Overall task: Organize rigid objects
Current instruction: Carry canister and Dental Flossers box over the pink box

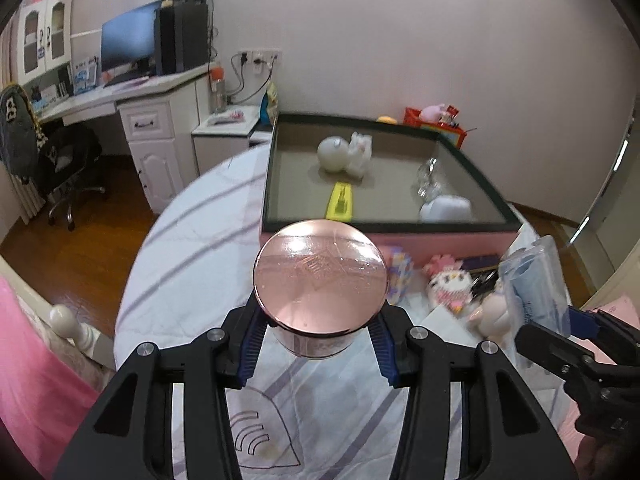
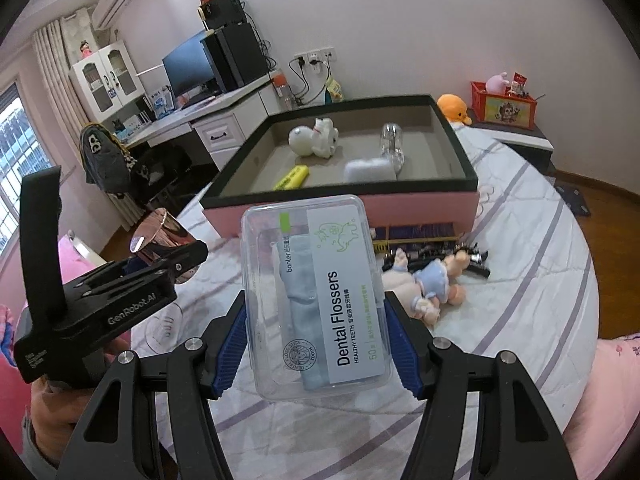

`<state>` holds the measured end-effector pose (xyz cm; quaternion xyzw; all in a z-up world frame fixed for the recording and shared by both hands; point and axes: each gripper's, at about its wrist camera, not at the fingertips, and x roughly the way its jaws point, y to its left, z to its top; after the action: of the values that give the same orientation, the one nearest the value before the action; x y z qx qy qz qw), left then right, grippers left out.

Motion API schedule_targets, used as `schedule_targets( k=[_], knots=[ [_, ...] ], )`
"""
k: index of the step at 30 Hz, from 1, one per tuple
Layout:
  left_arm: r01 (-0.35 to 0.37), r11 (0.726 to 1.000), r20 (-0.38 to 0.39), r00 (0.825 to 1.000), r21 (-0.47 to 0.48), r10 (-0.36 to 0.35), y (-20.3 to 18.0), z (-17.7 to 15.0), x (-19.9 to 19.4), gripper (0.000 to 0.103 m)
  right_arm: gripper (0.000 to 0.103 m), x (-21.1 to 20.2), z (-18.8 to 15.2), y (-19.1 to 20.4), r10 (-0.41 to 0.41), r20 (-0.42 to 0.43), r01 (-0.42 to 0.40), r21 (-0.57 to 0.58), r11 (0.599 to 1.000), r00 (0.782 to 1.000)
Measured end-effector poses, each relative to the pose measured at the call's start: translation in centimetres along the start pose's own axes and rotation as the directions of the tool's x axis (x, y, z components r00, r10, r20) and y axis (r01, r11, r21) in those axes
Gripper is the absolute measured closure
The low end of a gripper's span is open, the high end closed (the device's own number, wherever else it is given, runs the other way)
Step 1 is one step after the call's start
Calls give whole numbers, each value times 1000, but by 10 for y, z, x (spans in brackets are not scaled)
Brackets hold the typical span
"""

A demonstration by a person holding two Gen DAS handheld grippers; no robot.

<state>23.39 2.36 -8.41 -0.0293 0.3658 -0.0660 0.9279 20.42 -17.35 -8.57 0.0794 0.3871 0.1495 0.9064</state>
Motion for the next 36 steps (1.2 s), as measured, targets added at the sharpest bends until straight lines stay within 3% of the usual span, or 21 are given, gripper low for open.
schedule_targets(
  k=[7, 15, 25, 36],
  knots=[
    [14, 999, 78, 997, 35, -16, -9, 39, -11, 55, 38, -8, 31, -4, -1, 58, 2, -24, 1000, 998],
    [29, 999, 106, 994, 46, -34, -15, 92, 20, 55, 38, 2, 93, -26, -36, 126, 39, -25, 999, 991],
    [15, 998, -2, 1000, 55, -14, -20, 121, 105, 55, 38, 72, 143, -42, -30, 61, 29, 9, 1000, 998],
    [-1, 998, -130, 991, 66, 9, -21, 114, 162, 54, 38, 134, 138, -61, -38, -67, 42, 49, 998, 997]
  ],
)
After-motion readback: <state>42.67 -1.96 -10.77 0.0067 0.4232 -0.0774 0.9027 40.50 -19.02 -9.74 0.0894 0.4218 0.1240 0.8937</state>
